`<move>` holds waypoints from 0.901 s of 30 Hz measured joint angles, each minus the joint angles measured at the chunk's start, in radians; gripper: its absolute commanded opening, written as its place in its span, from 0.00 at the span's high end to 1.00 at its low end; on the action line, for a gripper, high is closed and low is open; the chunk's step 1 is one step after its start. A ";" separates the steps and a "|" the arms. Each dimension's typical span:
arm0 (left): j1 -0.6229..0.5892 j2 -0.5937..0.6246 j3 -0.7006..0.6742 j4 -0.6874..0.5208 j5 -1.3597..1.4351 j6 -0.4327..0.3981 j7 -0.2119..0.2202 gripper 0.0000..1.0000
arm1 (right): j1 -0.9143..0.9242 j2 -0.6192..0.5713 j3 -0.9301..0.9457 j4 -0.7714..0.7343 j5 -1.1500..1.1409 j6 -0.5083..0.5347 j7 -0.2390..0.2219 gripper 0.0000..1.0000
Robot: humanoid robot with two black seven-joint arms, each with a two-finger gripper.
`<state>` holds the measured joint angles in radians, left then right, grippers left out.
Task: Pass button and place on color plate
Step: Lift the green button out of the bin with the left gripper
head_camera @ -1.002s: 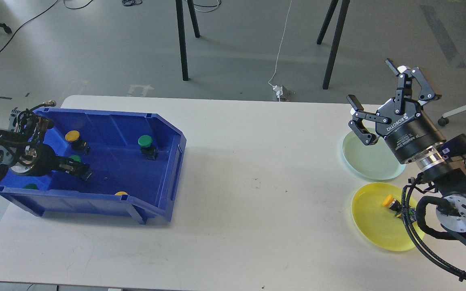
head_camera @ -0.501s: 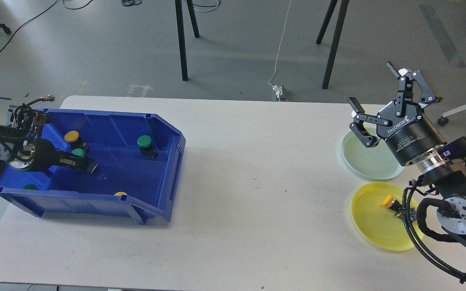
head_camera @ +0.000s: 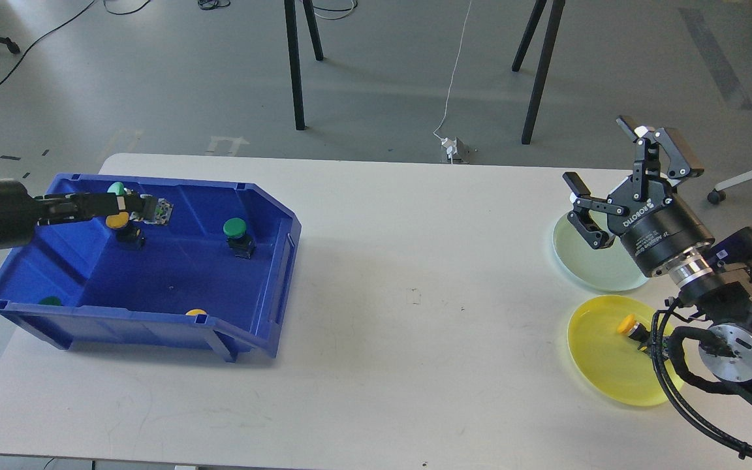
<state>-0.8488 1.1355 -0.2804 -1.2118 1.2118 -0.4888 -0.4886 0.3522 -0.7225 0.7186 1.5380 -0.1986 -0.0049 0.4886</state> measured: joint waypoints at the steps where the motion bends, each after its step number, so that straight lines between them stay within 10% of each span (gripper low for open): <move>1: -0.001 -0.010 -0.013 -0.019 -0.061 0.000 0.000 0.91 | 0.006 0.000 -0.008 0.000 -0.012 -0.008 0.000 0.02; 15: 0.013 -0.443 -0.122 0.032 -0.479 0.000 0.000 0.92 | 0.255 0.124 -0.251 0.013 -0.037 -0.053 0.000 0.02; 27: 0.042 -0.494 -0.125 0.042 -0.485 0.000 0.000 0.92 | 0.438 0.476 -0.384 -0.250 -0.073 -0.092 0.000 0.02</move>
<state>-0.8073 0.6415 -0.4053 -1.1702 0.7270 -0.4887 -0.4887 0.7905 -0.2460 0.3343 1.2877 -0.2713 -0.0968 0.4887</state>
